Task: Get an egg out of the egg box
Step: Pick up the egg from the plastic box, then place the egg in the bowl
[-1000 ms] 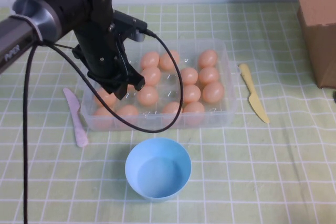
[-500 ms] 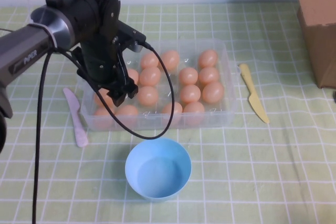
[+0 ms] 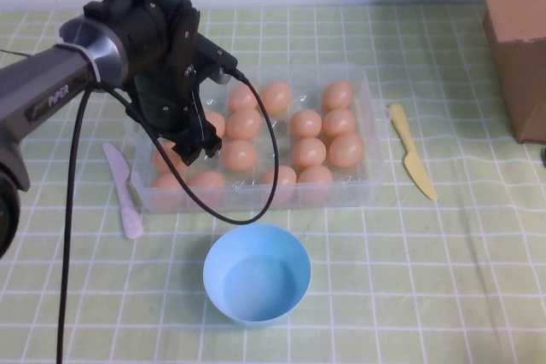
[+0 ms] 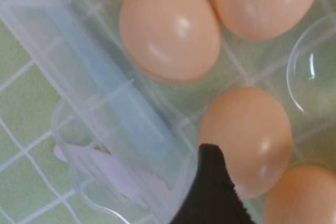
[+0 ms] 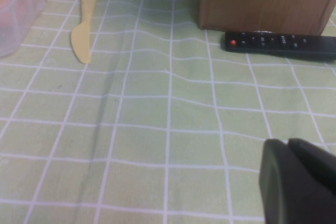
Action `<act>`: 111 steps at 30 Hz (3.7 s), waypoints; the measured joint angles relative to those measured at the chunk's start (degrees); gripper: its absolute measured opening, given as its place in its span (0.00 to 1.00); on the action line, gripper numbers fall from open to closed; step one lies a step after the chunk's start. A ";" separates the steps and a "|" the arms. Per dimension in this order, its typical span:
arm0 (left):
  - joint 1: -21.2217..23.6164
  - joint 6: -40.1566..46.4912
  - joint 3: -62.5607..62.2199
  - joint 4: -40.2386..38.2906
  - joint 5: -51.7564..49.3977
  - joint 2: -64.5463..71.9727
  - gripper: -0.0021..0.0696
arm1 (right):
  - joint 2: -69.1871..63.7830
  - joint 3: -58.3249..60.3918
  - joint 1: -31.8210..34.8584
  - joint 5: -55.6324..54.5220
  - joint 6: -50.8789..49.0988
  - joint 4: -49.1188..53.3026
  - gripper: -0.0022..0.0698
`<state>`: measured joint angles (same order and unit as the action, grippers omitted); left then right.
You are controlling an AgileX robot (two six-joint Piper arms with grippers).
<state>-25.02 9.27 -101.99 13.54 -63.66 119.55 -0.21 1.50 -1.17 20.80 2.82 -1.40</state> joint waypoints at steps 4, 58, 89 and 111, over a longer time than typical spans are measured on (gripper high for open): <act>0.00 -1.85 0.00 0.31 0.35 0.30 0.66 | 0.00 0.00 0.00 0.00 0.00 0.00 0.01; -0.35 -4.40 -0.09 3.08 1.13 -3.31 0.53 | 0.00 0.00 0.00 0.00 0.00 0.00 0.01; -17.70 1.43 25.50 -9.57 -5.66 -24.76 0.53 | 0.00 0.00 0.00 0.00 0.00 0.00 0.01; -17.70 1.65 26.27 -12.64 5.05 -11.51 0.53 | 0.00 0.00 0.00 0.00 0.00 0.00 0.01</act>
<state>-42.72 10.92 -75.71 0.90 -58.61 108.04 -0.21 1.50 -1.17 20.80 2.82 -1.40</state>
